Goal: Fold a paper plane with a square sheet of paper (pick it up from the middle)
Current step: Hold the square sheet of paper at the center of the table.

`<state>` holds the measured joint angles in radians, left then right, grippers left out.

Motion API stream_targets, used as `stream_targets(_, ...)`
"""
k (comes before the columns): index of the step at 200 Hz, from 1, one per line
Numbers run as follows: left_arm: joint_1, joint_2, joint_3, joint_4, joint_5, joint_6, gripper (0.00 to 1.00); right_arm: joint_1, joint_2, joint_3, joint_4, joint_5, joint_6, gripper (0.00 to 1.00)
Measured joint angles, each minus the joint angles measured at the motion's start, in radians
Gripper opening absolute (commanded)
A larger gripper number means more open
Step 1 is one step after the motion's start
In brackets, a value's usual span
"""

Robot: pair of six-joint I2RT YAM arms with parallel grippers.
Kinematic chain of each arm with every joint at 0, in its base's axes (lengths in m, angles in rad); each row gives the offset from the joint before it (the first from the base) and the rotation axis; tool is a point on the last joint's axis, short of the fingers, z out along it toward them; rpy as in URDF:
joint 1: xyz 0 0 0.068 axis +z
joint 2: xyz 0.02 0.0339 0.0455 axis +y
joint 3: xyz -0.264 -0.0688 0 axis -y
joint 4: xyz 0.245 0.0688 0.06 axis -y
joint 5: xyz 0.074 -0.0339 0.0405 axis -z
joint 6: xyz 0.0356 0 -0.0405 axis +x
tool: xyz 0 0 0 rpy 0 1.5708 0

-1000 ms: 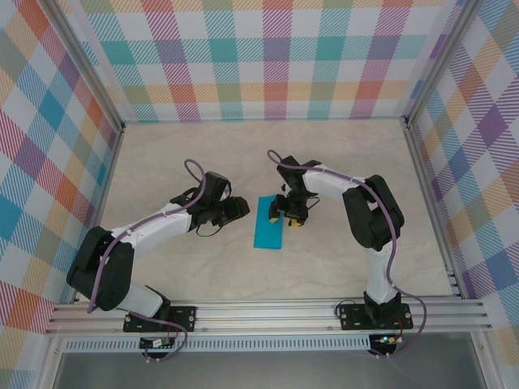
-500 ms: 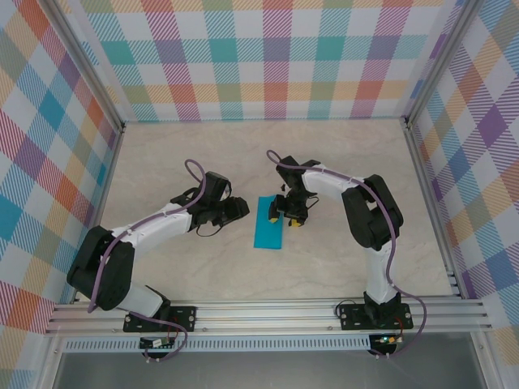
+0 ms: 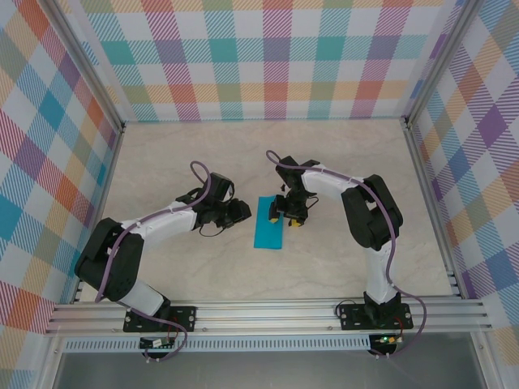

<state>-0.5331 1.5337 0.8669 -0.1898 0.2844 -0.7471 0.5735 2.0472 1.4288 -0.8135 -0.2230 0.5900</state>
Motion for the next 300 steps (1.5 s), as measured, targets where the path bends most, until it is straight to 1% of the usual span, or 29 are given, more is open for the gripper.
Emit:
stream_targets(38, 0.000, 0.005, 0.000, 0.015, 0.013, -0.008, 0.30, 0.000, 0.000, 0.000, 0.000, 0.000, 0.000, 0.61)
stream_targets(90, 0.000, 0.053, 0.000, 0.046, 0.022, -0.027, 0.29, 0.000, 0.001, -0.002, 0.002, 0.002, 0.008, 0.60)
stream_targets(114, 0.000, 0.066, 0.000, 0.058, 0.022, -0.035, 0.29, 0.000, -0.001, -0.008, 0.010, -0.002, 0.016, 0.62)
stream_targets(171, 0.000, 0.066, 0.001, 0.062, 0.030, -0.045, 0.29, -0.002, -0.002, -0.011, 0.016, -0.021, 0.027, 0.61)
stream_targets(201, 0.000, 0.066, 0.001, 0.063, 0.035, -0.045, 0.26, -0.002, -0.002, -0.011, 0.015, -0.021, 0.026, 0.61)
stream_targets(300, -0.001, 0.078, 0.002, 0.068, 0.040, -0.045, 0.27, -0.002, 0.004, -0.003, 0.006, -0.020, 0.014, 0.62)
